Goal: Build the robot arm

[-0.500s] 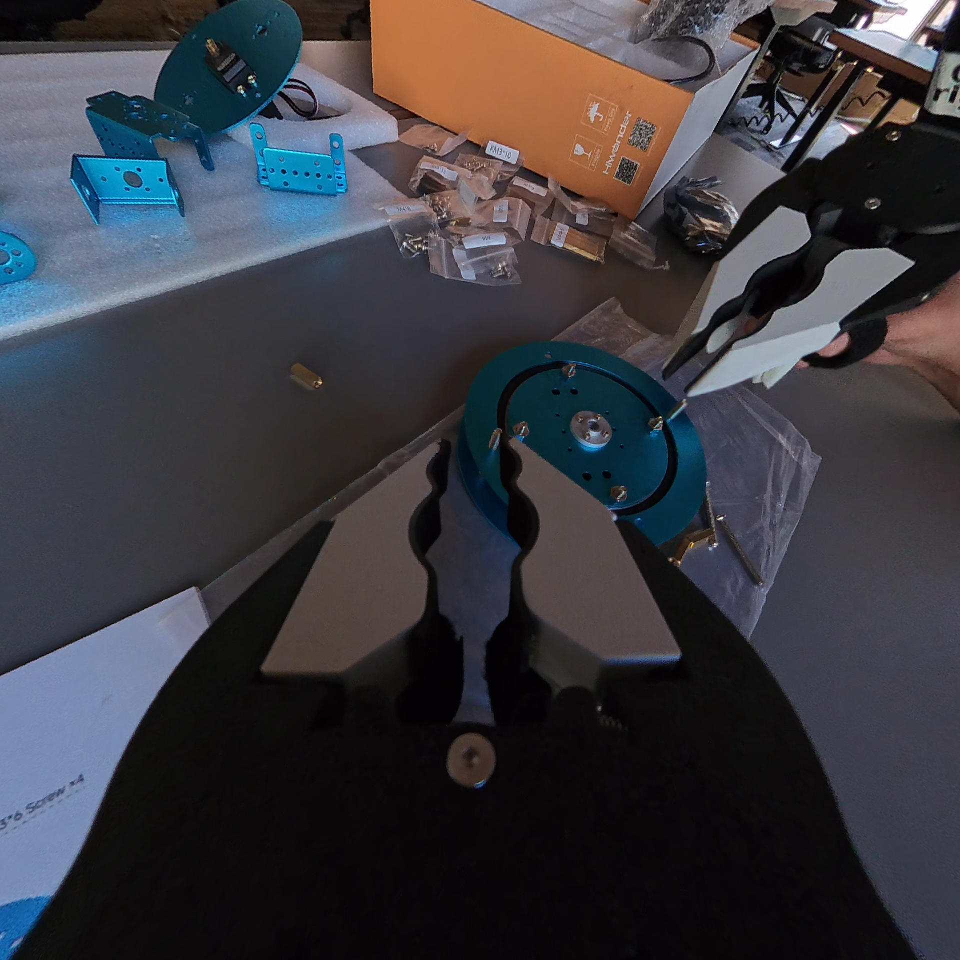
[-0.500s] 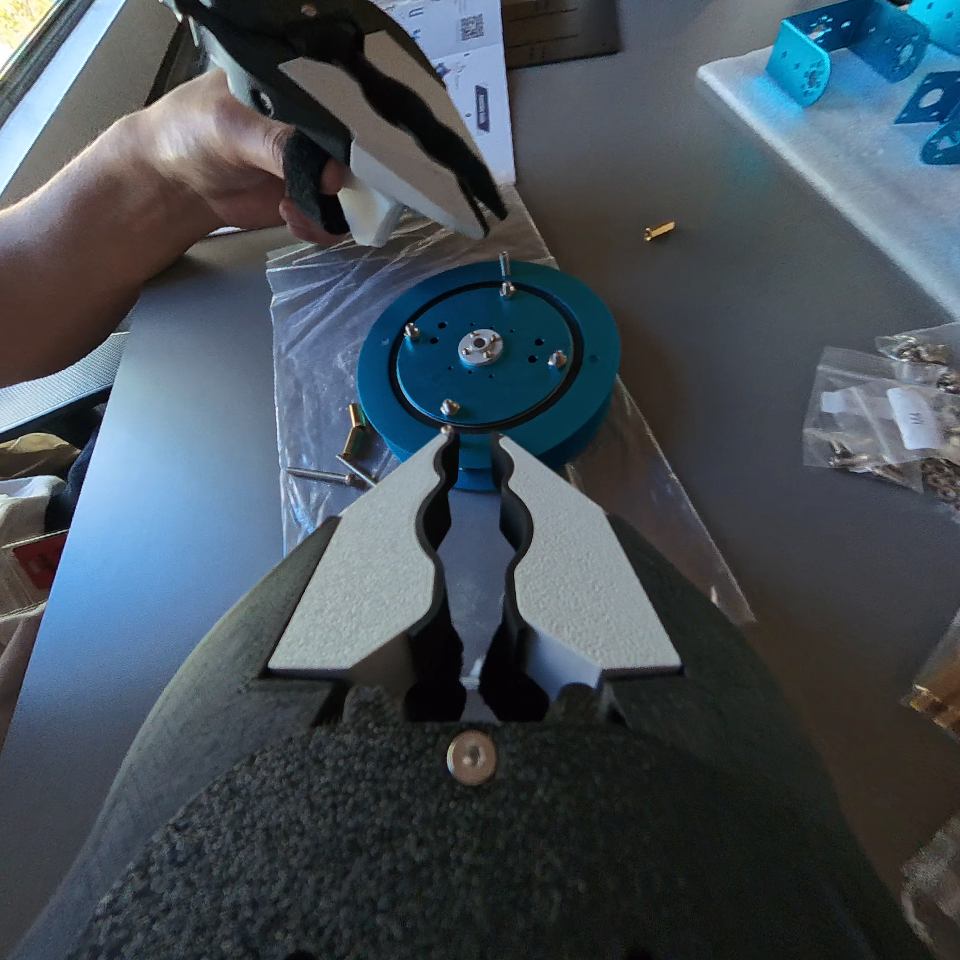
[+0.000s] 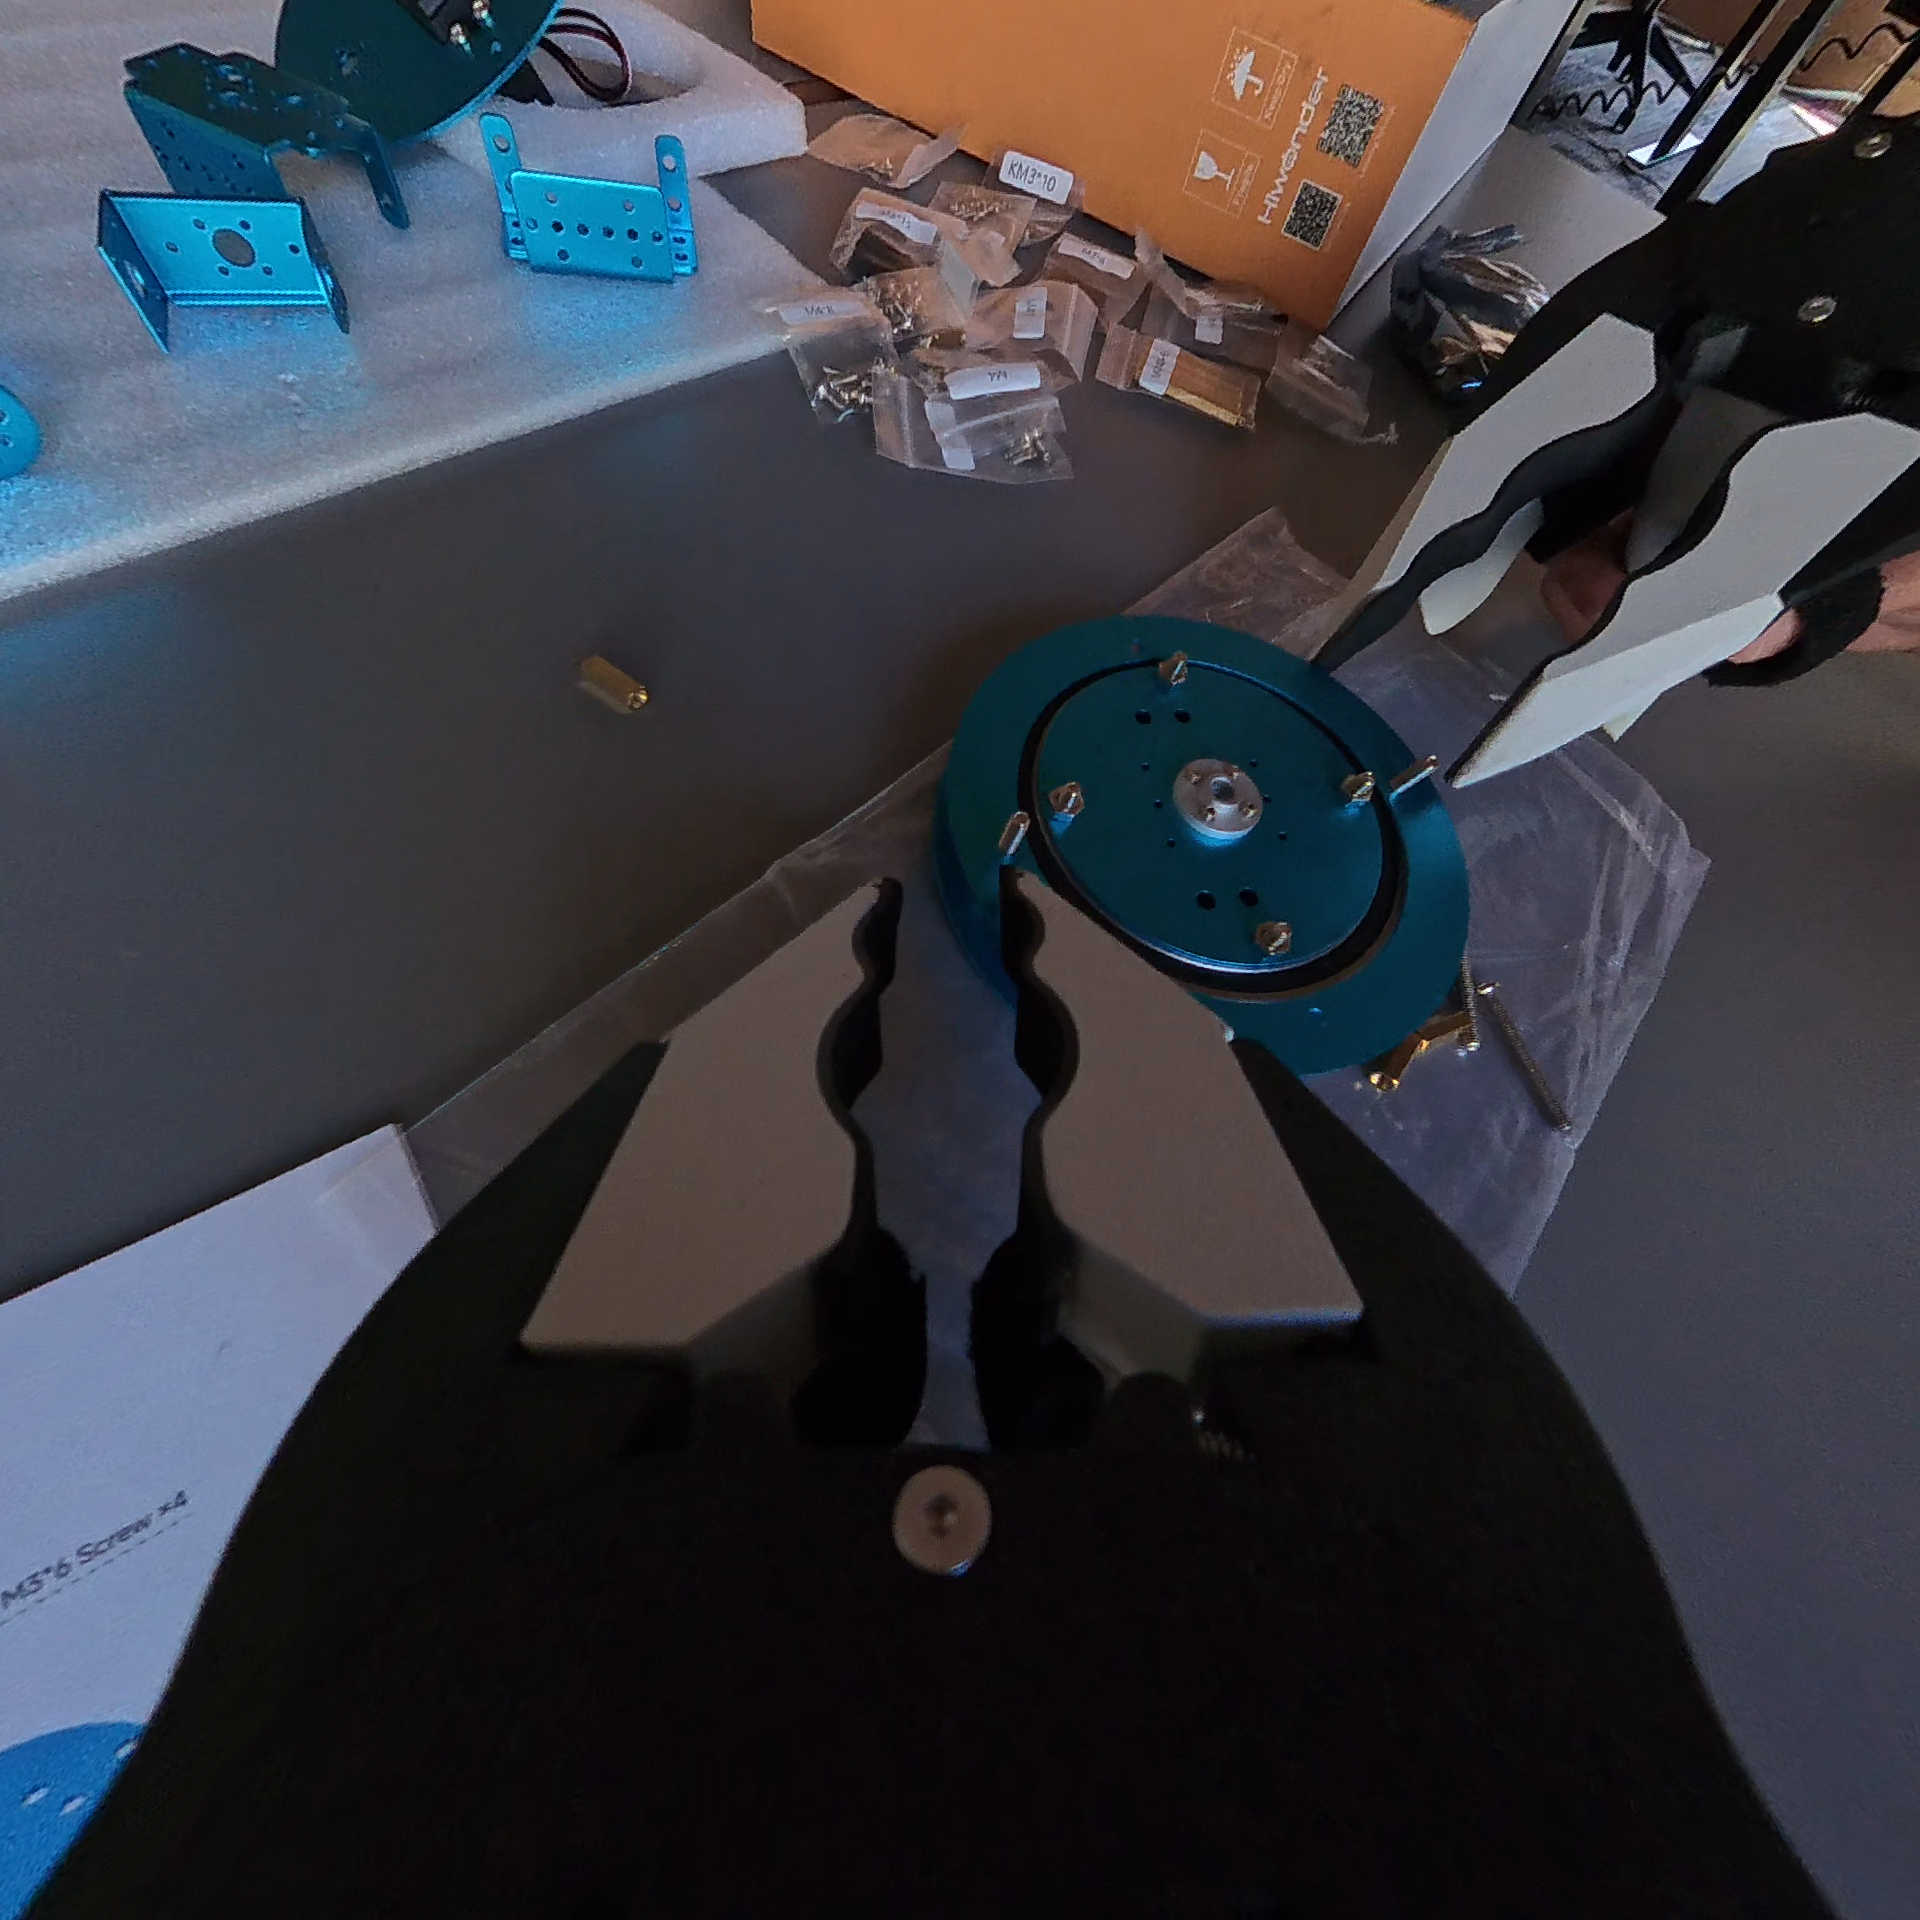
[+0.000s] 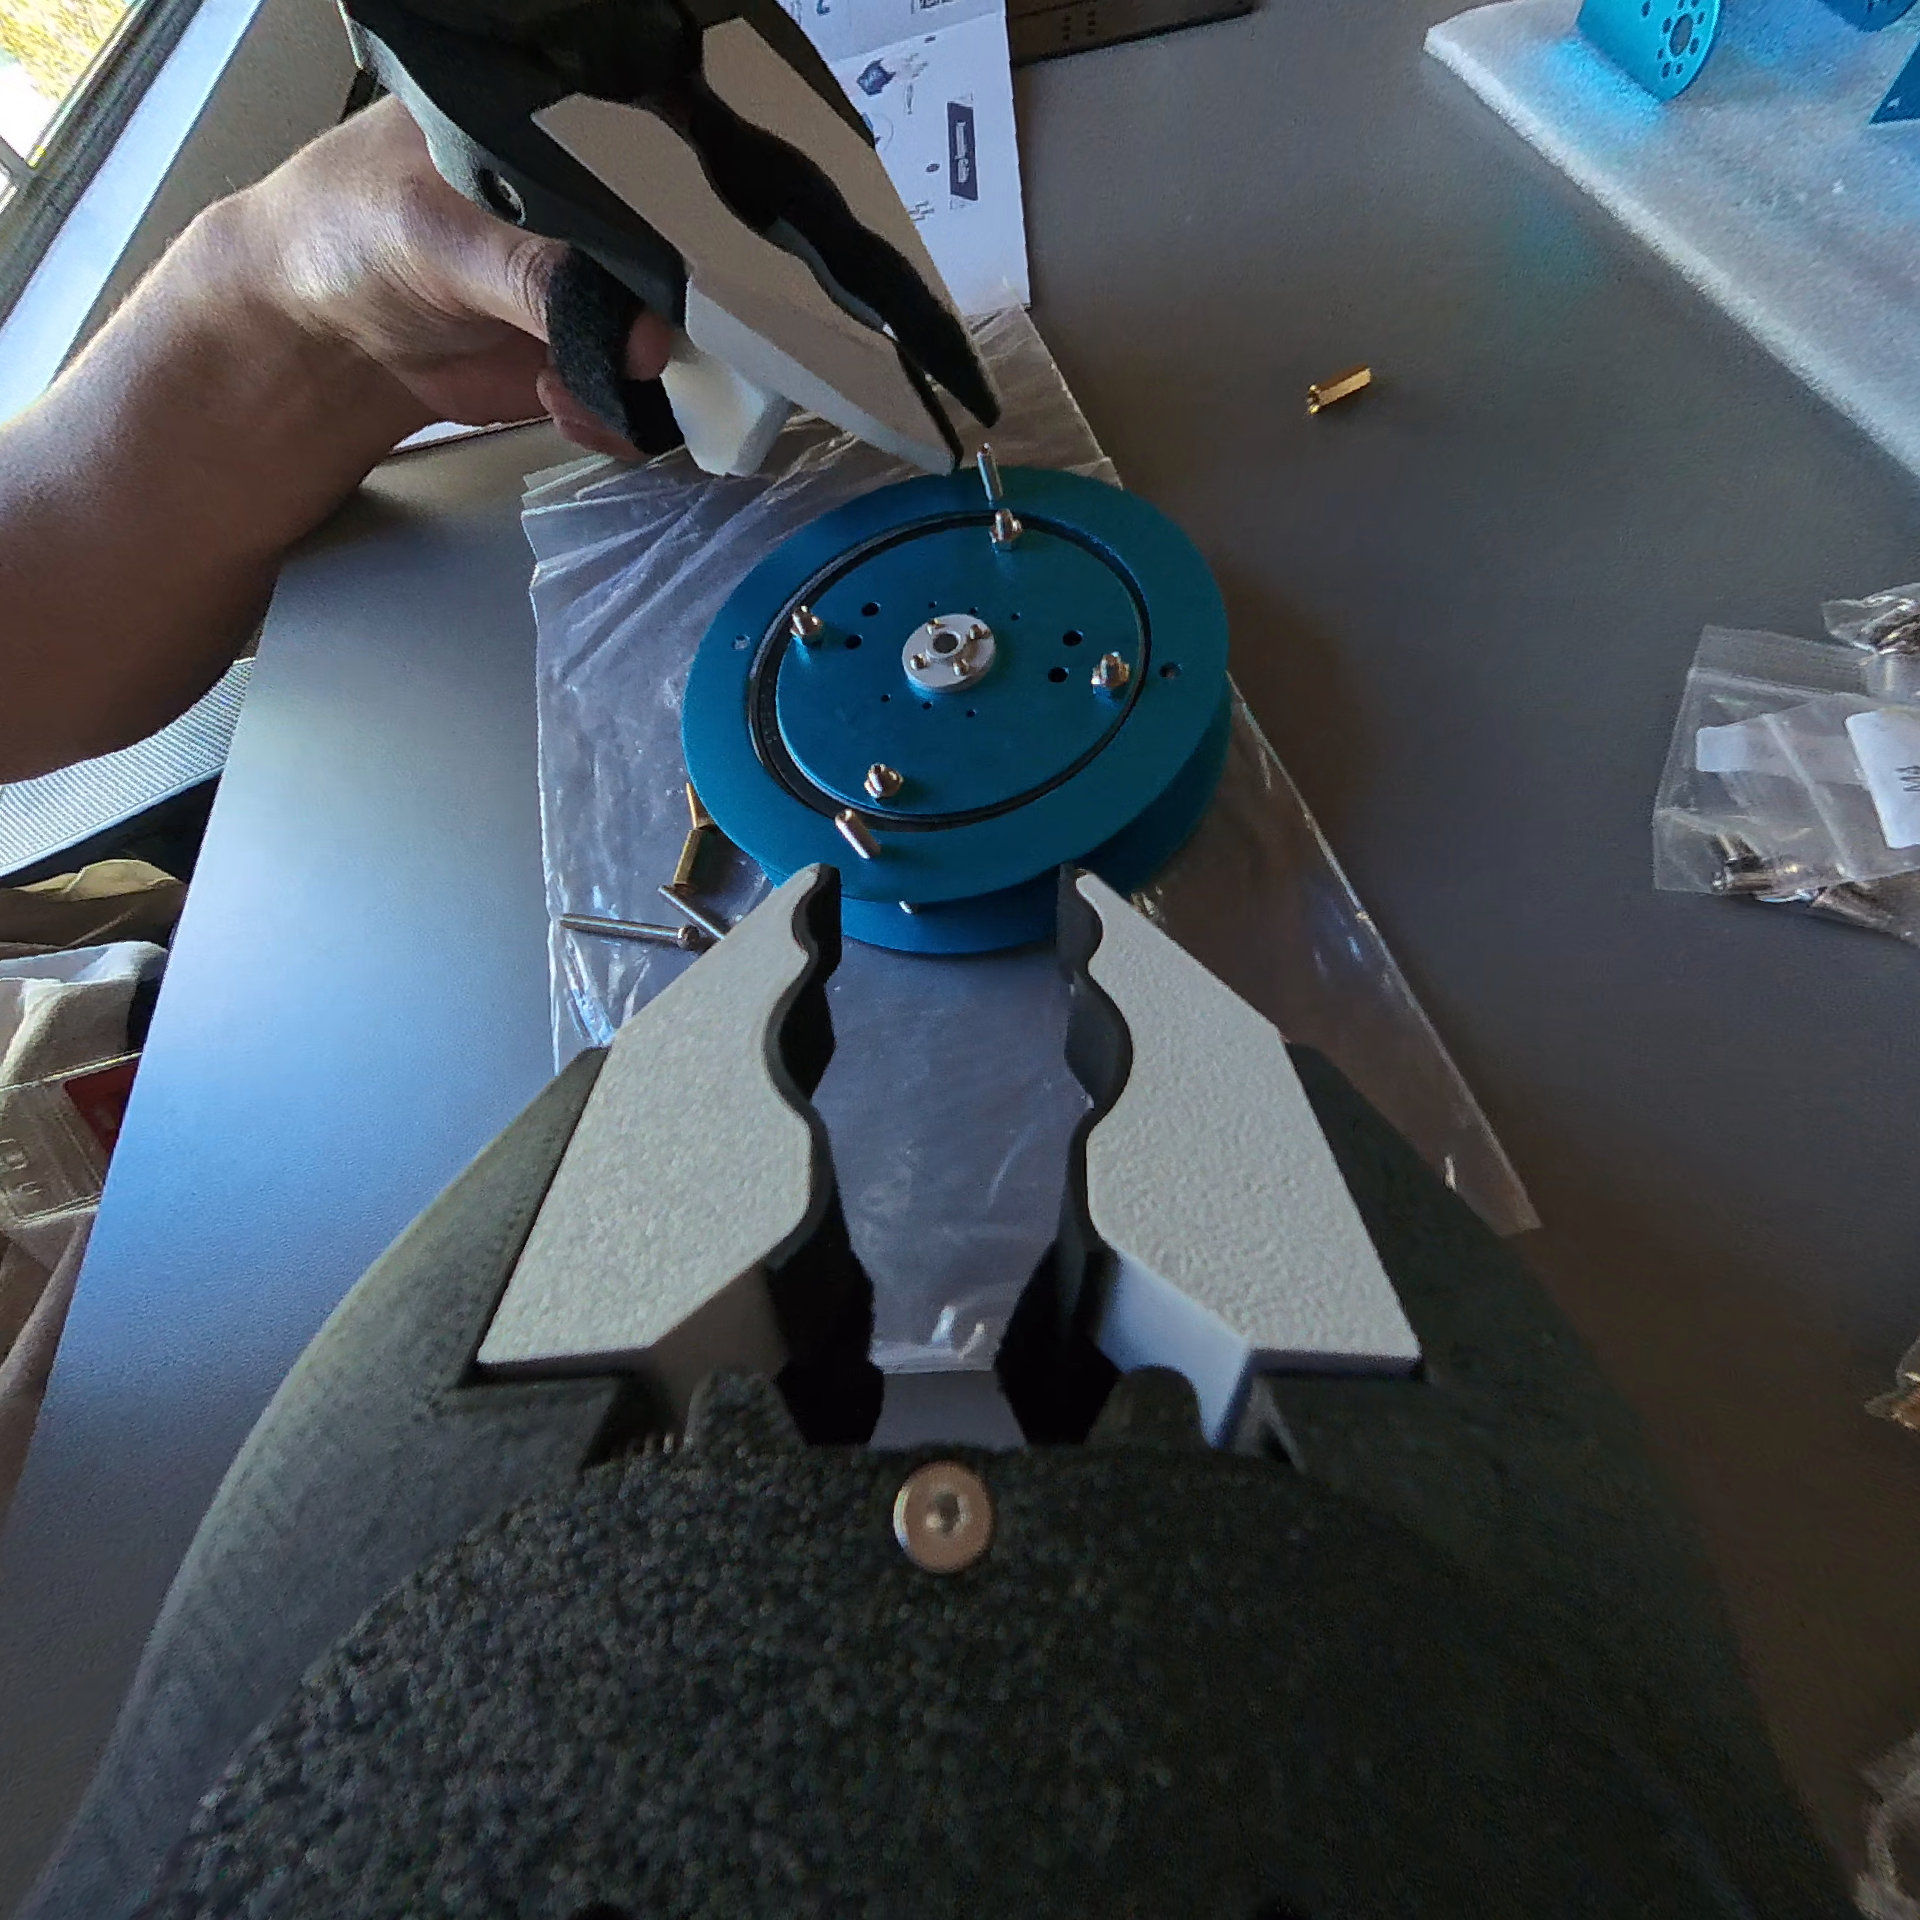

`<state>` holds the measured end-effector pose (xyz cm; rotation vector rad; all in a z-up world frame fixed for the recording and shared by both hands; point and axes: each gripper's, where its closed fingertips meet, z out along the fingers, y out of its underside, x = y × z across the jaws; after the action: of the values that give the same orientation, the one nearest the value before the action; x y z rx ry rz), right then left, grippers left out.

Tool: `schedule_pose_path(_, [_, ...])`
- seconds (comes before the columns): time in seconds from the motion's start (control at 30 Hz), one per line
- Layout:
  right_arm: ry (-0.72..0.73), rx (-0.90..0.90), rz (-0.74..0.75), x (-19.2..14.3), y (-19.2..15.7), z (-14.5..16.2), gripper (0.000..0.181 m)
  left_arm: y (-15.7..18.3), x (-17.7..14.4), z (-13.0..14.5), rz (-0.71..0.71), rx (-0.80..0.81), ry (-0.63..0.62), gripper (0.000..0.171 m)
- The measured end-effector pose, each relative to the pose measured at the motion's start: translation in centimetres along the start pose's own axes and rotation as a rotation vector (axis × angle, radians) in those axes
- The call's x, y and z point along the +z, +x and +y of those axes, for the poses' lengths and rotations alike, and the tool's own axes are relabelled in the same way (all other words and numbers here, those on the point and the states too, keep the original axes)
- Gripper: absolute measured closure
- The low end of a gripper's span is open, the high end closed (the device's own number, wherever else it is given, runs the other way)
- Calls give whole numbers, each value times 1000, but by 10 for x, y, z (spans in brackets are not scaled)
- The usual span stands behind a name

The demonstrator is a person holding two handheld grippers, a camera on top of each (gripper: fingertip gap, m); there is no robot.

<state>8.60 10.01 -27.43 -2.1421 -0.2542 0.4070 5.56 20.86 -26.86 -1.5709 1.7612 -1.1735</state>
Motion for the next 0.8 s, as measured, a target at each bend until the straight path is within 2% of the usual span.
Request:
schedule_pose_path(0.2, [10, -10, -2, -4, -1, -2, 142, -2, -9, -4, 0, -2, 32, 154])
schedule_pose_path(0.27, [18, -37, -4, -5, -4, -4, 133, 3, -12, -1, 40, -18, 25, 160])
schedule_pose_path(0.37, [5, -53, 38, -3, 0, -2, 125, 6, -11, 7, 67, -33, -17, 159])
schedule_pose_path(0.6, [-50, -75, 71, 5, 4, 6, 130, 8, -7, 14, 66, -12, -55, 159])
schedule_pose_path(0.8, [-36, -60, 85, 2, 8, 4, 132, 3, -14, 3, 64, -51, 9, 156])
